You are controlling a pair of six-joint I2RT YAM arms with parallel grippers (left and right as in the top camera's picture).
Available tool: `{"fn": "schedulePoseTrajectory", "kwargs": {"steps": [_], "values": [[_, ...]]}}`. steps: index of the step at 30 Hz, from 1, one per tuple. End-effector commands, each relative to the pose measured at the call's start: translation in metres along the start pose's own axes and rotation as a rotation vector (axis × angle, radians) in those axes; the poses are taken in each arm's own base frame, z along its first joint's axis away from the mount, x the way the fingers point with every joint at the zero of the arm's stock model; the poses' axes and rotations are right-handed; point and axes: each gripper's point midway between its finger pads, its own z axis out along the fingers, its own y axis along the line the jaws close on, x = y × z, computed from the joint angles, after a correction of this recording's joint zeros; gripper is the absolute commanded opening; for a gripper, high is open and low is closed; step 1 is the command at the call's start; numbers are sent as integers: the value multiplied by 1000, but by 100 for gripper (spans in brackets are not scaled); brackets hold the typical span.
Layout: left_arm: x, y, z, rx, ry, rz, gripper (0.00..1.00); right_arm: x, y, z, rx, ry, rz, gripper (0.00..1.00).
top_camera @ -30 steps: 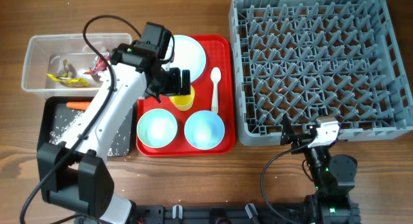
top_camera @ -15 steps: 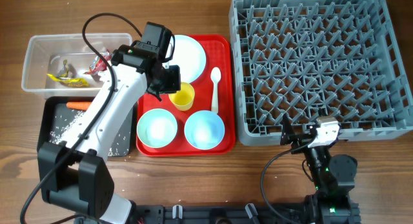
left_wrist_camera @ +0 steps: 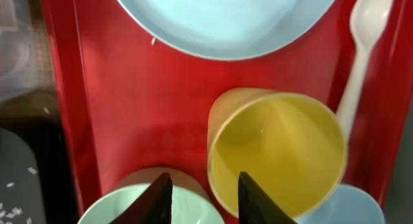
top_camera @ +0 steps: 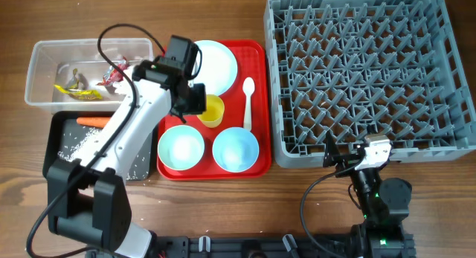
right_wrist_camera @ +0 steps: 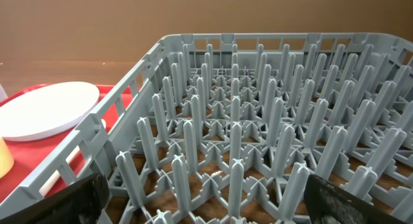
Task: Sort waste into correct bins and load items into the dishwasher rack
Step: 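Lower the left gripper and grasp the yellow cup rim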
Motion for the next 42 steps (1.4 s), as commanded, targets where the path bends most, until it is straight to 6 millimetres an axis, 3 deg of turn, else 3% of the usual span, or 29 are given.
{"fn": "schedulePoseTrajectory", "kwargs": {"steps": [1,16,35,42], "values": [[8,4,11,-5,0,-32,32,0,-2,0,10,-3,-5,100],[-7,-6,12,46,-60,-45,34,0,-2,0,10,-2,-5,100],[-4,-17,24,55,-59,-53,25,0,-2,0,10,-2,-5,100],[3,-14,41,35,-10,-54,23,0,-2,0,10,-2,-5,100]]}}
